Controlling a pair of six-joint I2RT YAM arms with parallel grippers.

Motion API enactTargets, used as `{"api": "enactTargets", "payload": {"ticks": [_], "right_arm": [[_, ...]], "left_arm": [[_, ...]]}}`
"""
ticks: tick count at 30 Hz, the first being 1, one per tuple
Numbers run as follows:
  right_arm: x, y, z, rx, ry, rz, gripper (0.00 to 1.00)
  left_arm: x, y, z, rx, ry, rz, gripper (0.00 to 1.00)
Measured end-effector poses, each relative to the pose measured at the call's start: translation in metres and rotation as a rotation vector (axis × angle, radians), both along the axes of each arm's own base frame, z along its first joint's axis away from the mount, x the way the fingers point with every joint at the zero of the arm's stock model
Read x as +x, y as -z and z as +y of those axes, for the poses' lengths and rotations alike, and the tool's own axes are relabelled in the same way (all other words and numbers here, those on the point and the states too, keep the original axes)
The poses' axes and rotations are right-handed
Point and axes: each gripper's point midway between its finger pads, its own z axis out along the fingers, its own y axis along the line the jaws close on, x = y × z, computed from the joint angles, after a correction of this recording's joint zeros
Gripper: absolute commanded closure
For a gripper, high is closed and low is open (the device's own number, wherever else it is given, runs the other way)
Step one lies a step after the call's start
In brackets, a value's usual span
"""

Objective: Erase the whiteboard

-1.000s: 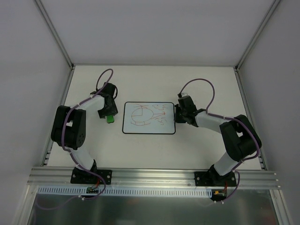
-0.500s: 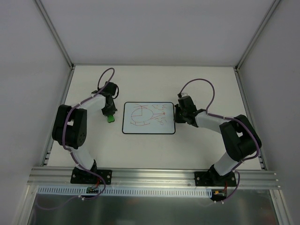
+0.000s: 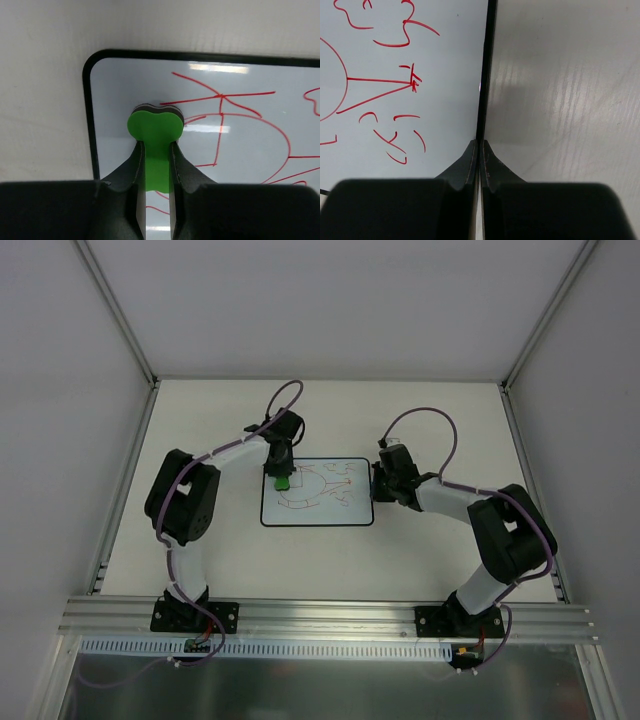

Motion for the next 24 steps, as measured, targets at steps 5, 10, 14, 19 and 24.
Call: {"api": "enactTargets", "payload": {"ticks": [5,10,14,19,24], "right_arm": [[0.000,0.000,0.000,-0.001,-0.002,-0.002,1.00],[0.000,0.000,0.001,-0.003,-0.002,-0.003,1.00],[0.000,0.000,0.001,-0.007,-0.002,-0.003,1.00],[0.000,0.000,0.001,-0.008,-0.002,-0.003,1.00],[0.000,-0.001,0.002,-0.006,-0.005,-0.006,1.00]], "left_arm": [[0.011,0.000,-0.015,-0.002,0.018,-0.015,1.00],[0.018,0.001,-0.052,0.002,0.080,-0.045,1.00],[0.013,0.000,-0.104,-0.016,0.185,-0.078,1.00],[0.011,0.000,-0.117,-0.012,0.227,-0.085,1.00],[0.028,0.000,-0.086,-0.047,0.155,-0.058,1.00]]}}
